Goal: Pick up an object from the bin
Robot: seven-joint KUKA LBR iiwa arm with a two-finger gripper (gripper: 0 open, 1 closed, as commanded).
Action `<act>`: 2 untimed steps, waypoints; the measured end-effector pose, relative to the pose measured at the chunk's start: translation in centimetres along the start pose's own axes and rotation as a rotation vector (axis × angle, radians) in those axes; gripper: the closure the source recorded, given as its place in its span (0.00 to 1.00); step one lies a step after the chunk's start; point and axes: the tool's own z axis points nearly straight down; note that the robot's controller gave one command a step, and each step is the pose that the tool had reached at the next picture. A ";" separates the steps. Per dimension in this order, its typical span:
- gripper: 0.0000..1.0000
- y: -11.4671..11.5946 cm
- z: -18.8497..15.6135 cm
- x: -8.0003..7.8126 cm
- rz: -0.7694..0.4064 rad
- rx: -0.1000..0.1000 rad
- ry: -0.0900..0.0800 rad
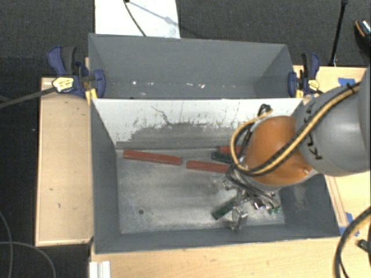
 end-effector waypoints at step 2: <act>1.00 0.0 -4.1 0.0 -0.008 0.000 0.002</act>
Offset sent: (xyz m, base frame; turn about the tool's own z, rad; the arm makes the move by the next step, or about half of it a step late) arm 0.0000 0.0000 0.0000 0.0000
